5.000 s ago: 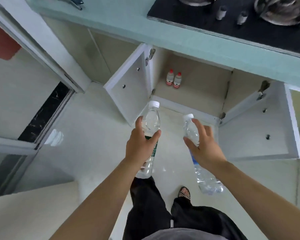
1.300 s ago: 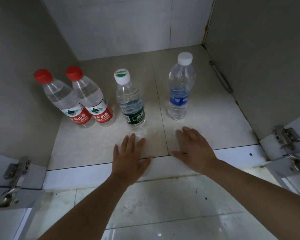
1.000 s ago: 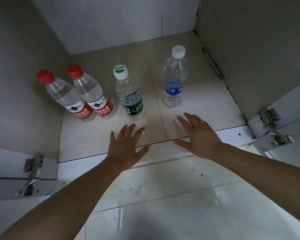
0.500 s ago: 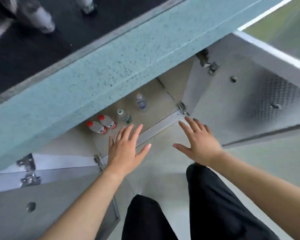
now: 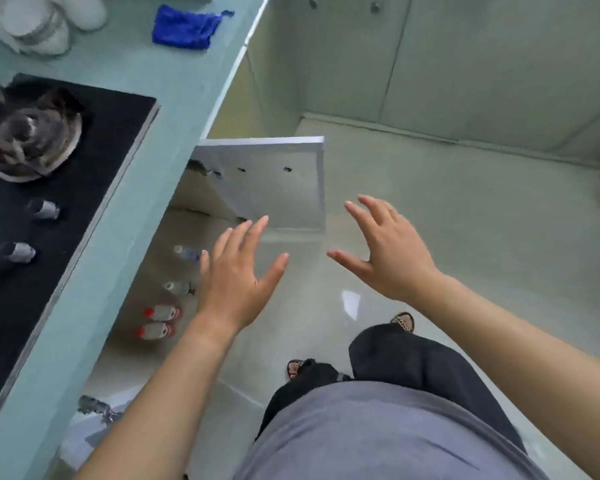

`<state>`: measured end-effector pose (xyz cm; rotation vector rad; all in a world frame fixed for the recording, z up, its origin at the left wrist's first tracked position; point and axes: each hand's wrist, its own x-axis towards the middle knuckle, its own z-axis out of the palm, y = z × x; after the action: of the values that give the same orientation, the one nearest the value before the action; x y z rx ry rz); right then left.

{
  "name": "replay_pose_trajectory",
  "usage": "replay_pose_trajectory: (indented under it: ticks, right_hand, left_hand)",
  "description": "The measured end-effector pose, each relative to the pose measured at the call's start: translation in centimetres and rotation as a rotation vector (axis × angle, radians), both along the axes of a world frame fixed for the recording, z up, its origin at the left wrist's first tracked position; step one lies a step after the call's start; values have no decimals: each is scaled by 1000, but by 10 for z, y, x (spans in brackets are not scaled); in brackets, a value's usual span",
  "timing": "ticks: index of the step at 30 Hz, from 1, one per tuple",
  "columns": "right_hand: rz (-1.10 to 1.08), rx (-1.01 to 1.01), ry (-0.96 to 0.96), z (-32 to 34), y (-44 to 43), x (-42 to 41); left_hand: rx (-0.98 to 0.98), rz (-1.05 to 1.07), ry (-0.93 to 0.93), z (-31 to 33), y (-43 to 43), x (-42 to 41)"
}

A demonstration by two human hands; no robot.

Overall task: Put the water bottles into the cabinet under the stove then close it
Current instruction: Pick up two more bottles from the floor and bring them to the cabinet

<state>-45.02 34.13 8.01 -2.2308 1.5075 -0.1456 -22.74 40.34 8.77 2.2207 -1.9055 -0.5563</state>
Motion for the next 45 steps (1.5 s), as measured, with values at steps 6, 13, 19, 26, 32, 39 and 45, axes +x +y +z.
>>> replay_pose_trajectory:
  ticks: [6,13,19,26,32,39,45]
  right_hand:
    - [-431,56,12,3,27,-162]
    - [-888,90,21,2,94,-342]
    - [-1347,62,-55,0,152,-419]
    - [-1950,137,-90,-15,223,-432]
    - [-2440,107,-95,-14,235,-402]
    - [-2659,151,-150,-38,253,-334]
    - [-2689,190,-278,-100,298,-293]
  left_hand:
    - [-4,-392,-54,11,-74,-150]
    - [-42,-1011,-137,5,-124,-374]
    - [-112,-1453,-190,11,-138,-532]
    - [-115,-1919,-157,1,-112,-683]
    - [-95,-2297,-80,8,-58,-773]
    - [-96,-2584,-173,-25,23,-771]
    - [-40,-2661,-319,-92,98,-732]
